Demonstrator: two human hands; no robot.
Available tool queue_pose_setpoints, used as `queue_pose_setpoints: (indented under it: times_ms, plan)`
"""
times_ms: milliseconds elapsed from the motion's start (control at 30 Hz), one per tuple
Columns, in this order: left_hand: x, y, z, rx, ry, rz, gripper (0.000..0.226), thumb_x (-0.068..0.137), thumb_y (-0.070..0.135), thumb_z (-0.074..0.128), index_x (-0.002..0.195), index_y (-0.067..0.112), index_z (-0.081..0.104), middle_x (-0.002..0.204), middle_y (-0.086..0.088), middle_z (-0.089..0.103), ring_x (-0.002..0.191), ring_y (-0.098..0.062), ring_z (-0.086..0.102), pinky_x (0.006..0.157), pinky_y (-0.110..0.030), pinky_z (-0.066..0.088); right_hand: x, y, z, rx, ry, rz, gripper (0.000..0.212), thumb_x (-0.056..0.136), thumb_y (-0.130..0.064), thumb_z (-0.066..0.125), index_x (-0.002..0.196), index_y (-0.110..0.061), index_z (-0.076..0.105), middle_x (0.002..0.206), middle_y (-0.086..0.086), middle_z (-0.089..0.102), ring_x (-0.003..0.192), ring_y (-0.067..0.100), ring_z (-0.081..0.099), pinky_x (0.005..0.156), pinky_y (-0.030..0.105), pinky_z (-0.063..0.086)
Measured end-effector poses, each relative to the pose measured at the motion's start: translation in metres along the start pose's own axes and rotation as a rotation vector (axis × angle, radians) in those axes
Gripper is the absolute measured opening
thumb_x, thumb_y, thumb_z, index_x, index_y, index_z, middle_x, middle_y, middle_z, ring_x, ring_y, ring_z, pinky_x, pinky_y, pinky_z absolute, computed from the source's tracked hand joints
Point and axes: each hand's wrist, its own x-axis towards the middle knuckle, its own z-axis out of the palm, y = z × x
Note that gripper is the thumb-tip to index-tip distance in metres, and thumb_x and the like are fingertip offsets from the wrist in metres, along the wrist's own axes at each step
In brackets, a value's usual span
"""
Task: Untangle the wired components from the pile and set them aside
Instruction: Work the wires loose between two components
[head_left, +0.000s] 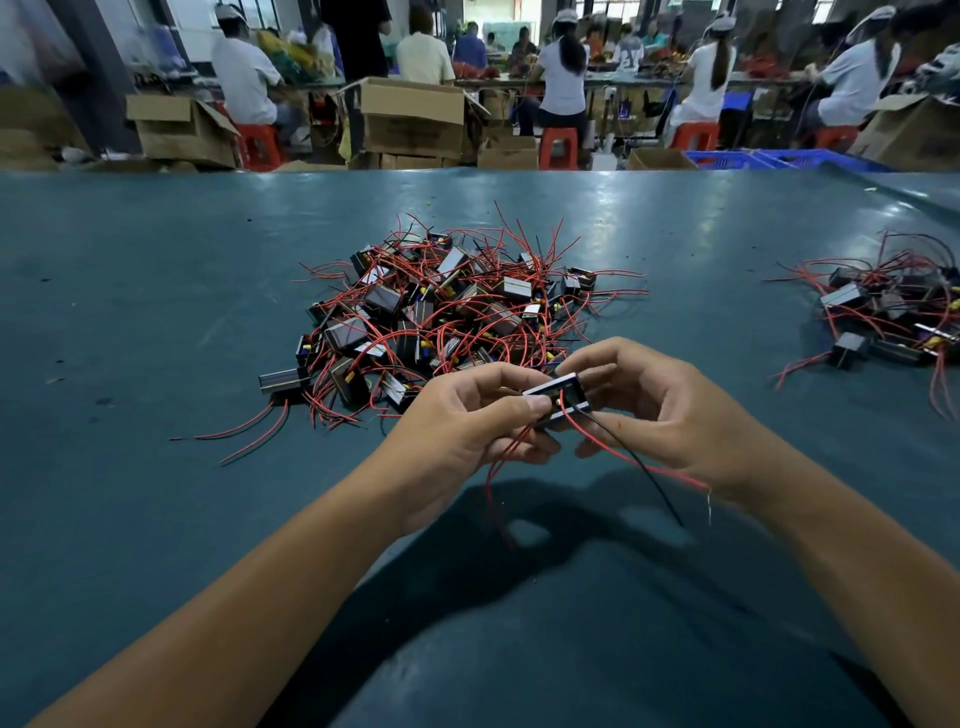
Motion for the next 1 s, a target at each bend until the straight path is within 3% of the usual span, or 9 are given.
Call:
queue_pose_setpoints:
  times_ms: [67,167,233,367,533,767,1000]
  plan:
    - [0.001,-0.001,0.0,0.001,0.034,0.0,0.024,0.09,0.005,0.064,0.114,0.003,0.068,0.089,-0.013,0.072,0.072,-0.021,0.068,0.07,-0.025,0.058,-0.002,-0.007,-0.001,0.115,0.055,0.155,0.017,0.093,-0.008,0.062,0.11,-0.004,0.061,0.1,0.02,0.068,0.086,0.029,0.071,0.069,0.037,0.061]
    - [0.002,-0.002,0.0,0.029,0.085,0.002,0.025,0.093,0.003,0.061,0.116,-0.002,0.067,0.094,-0.019,0.07,0.075,-0.022,0.067,0.072,-0.025,0.058,-0.007,-0.015,-0.002,0.228,0.025,0.352,0.042,0.081,-0.039,0.069,0.094,0.0,0.064,0.083,0.022,0.068,0.07,0.031,0.071,0.057,0.034,0.059]
    - [0.002,-0.002,0.0,0.051,0.105,0.008,0.023,0.092,0.002,0.062,0.114,-0.003,0.067,0.092,-0.019,0.07,0.073,-0.021,0.068,0.071,-0.025,0.058,-0.009,-0.019,0.002,0.166,-0.034,0.367,0.045,0.074,-0.044,0.073,0.086,-0.002,0.066,0.076,0.019,0.068,0.06,0.025,0.067,0.049,0.028,0.054]
    - [0.003,-0.004,-0.001,0.091,0.116,0.009,0.017,0.09,0.003,0.065,0.106,0.001,0.069,0.085,-0.012,0.071,0.07,-0.019,0.067,0.067,-0.023,0.056,-0.009,-0.019,0.01,0.035,-0.005,0.304,0.029,0.072,-0.036,0.073,0.076,-0.008,0.065,0.06,0.008,0.063,0.043,0.013,0.052,0.036,0.018,0.037]
    - [0.003,-0.004,0.0,0.088,0.124,0.02,0.016,0.089,0.003,0.066,0.104,0.001,0.071,0.087,-0.011,0.071,0.069,-0.017,0.065,0.065,-0.021,0.053,-0.007,-0.02,0.008,-0.024,0.05,0.227,0.034,0.076,-0.042,0.069,0.072,-0.008,0.067,0.053,0.004,0.054,0.038,0.011,0.036,0.037,0.015,0.027]
    - [0.003,-0.005,0.002,0.118,0.137,0.015,0.011,0.092,0.0,0.064,0.101,0.003,0.07,0.079,-0.006,0.07,0.065,-0.018,0.065,0.063,-0.022,0.053,-0.007,-0.016,0.009,-0.071,0.049,0.226,0.027,0.09,-0.027,0.069,0.069,-0.012,0.068,0.051,0.004,0.052,0.039,0.011,0.033,0.038,0.017,0.027]
    - [0.001,-0.006,0.003,0.182,0.116,0.013,0.009,0.091,-0.001,0.066,0.099,0.002,0.065,0.076,-0.009,0.072,0.064,-0.021,0.066,0.065,-0.027,0.055,-0.008,-0.017,0.013,-0.1,0.03,0.246,0.028,0.088,-0.03,0.07,0.066,-0.014,0.068,0.049,0.003,0.051,0.038,0.011,0.033,0.038,0.018,0.025]
